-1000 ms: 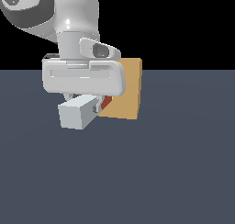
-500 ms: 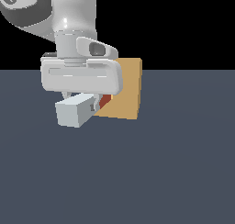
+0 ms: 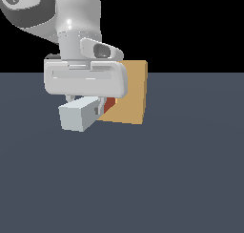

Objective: Insert the peg into the horizontal hole in a box.

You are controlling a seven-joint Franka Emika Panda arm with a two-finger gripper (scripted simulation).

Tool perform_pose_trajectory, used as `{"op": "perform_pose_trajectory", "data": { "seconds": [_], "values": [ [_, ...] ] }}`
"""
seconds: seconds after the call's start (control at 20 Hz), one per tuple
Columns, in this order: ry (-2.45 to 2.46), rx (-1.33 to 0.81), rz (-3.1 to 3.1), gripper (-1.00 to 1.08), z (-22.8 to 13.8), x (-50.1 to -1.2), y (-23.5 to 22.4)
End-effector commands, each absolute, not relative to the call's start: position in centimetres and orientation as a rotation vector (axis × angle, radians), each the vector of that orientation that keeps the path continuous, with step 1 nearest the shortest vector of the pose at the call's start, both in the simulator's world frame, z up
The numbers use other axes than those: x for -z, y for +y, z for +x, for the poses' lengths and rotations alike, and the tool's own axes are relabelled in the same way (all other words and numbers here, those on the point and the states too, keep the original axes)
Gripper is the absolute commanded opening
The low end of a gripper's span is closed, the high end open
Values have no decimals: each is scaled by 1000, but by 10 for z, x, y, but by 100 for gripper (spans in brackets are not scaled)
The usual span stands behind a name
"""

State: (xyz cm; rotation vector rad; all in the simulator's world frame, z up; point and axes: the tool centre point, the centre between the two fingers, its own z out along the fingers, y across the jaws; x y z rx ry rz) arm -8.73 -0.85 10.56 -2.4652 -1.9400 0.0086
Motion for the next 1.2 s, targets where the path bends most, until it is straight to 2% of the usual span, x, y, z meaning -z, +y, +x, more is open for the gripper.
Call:
{"op": "perform_pose_trajectory", "data": {
  "seconds": [0.0, 0.75, 1.15],
  "values": [
    [-1943, -2, -2467, -100, -84, -108, -3],
    [-1944, 5, -2469, -100, -61, -110, 95],
    [-1945, 6, -2469, -100, -55, -111, 112]
  ]
}}
